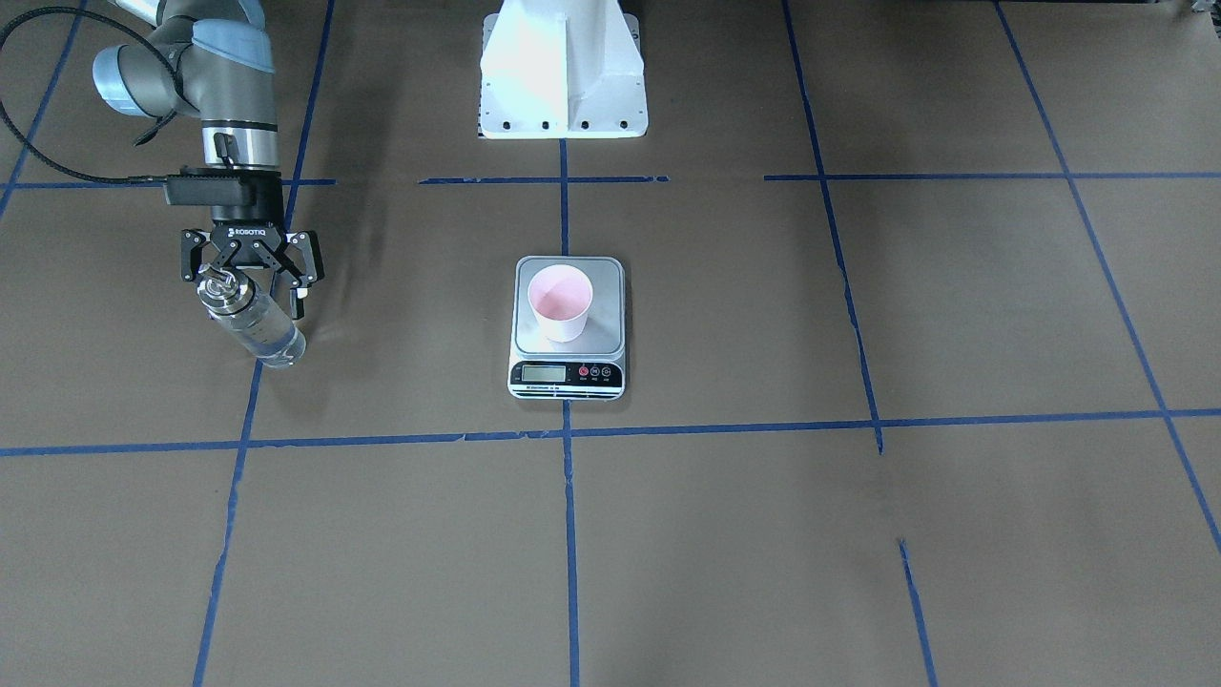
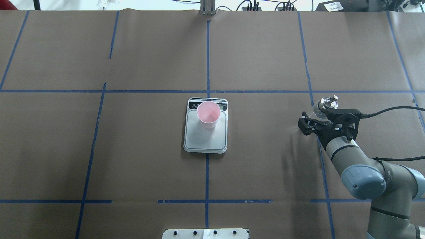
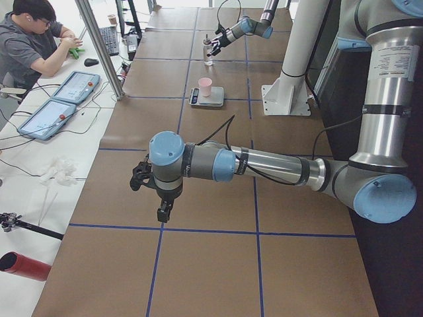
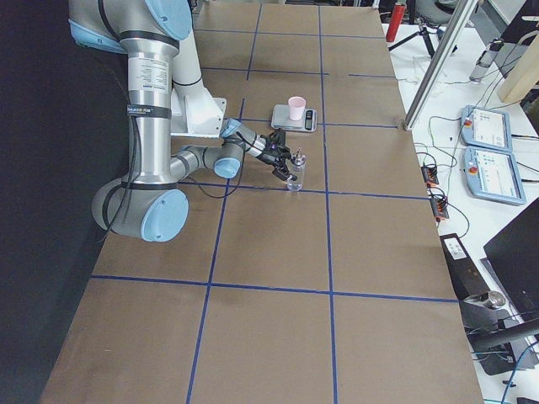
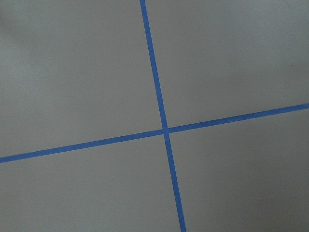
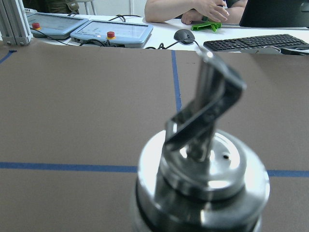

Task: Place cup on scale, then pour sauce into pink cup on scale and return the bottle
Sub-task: 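Lift the sauce bottle with the right gripper toward the pink cup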

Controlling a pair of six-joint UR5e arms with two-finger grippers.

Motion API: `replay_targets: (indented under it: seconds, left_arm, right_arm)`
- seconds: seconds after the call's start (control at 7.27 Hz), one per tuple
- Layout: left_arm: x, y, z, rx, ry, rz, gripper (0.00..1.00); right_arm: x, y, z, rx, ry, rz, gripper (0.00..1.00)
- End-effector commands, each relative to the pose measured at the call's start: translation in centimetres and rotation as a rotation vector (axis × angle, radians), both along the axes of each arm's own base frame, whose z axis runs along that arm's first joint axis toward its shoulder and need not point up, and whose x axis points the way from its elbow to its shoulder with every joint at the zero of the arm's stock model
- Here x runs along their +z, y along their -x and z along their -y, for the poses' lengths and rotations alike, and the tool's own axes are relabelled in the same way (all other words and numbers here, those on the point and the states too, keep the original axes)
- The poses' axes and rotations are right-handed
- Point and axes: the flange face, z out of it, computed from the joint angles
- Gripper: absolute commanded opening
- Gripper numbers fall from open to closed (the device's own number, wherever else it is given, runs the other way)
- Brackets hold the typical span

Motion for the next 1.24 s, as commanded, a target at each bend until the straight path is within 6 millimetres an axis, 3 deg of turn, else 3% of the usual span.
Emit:
replay_targets:
  seconds: [0.0,0.55,0.69,0.83,0.96,1.1]
  left_arm:
    - [0.1,0.0,-0.1,0.000,0.001,0.000,1.00]
    - [0.1,0.0,-0.1,0.001,0.001,0.000,1.00]
    - [0.1,0.0,-0.1,0.001,0.000,0.000,1.00]
    - [0.1,0.0,-0.1,0.001,0.000,0.000,1.00]
    - [0.0,0.0,-0.1,0.000,0.001,0.000,1.00]
    - [0.0,0.0,-0.1,0.000,0.001,0.000,1.00]
  right_arm:
    - [0.2,0.4,0.5,0.016,-0.006,-0.008,1.00]
    - [1.4,0.8,0.6,0.020,0.004,-0.021,0.98]
    - [1.2,0.9,0.6,0.021,0.004,-0.015,0.93]
    - [0.2,1.3,0.9,0.041,-0.010,0.007,0.26]
    - [0.1,1.3,1.0,0.046,-0.014,0.006,0.00]
    - [0.0,1.2,1.0,0.048,-0.016,0.006,0.00]
